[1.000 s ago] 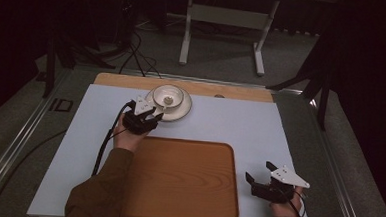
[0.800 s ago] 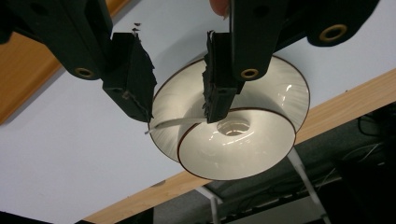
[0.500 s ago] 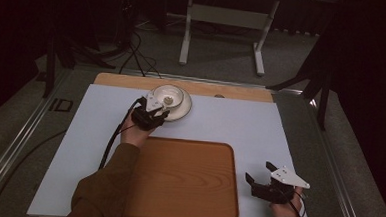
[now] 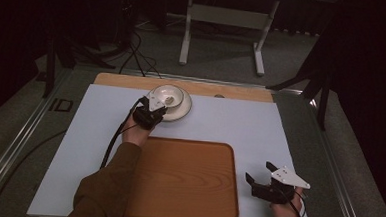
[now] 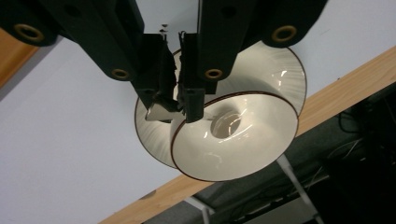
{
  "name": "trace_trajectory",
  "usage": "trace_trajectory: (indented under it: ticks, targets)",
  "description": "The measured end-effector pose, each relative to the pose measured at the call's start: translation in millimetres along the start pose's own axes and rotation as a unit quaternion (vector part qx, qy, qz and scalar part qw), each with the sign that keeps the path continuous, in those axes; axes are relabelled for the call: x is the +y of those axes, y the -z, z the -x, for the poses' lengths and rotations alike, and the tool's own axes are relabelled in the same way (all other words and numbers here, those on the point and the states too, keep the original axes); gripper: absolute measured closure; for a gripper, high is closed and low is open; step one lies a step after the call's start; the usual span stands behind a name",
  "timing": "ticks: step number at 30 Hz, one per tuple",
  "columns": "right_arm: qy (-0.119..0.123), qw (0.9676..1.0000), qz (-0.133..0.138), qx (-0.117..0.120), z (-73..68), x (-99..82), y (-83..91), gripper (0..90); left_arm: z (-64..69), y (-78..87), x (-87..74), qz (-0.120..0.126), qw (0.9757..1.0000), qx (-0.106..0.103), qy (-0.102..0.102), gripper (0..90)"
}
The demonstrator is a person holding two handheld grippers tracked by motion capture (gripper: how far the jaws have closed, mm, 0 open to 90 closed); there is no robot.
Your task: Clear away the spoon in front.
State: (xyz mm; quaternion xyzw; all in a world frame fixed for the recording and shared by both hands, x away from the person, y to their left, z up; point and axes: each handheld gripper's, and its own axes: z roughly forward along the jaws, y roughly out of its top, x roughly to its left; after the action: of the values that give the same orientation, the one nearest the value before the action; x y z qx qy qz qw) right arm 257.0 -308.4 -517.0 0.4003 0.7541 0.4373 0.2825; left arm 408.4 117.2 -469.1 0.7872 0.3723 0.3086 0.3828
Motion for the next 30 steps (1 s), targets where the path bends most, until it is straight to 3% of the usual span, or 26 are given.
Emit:
trace_trajectory:
  ticks: [10, 24, 30]
  targets:
    - [0.001, 1.0, -0.001, 0.001, -0.1, -0.1, -0.4, 13.8, -6.1, 3.4, 0.8, 0.005, 0.9998, 0.006, 0.019, 90.0]
    - [0.001, 1.0, -0.001, 0.001, -0.3, -0.2, -0.3, 13.8, -0.2, 11.0, 4.7, 0.016, 0.9998, 0.015, 0.004, 90.0]
    - [0.001, 1.0, 0.0, 0.0, -0.2, -0.1, 0.4, 13.8, -0.9, 18.8, 6.6, 0.021, 0.9996, 0.017, 0.007, 90.0]
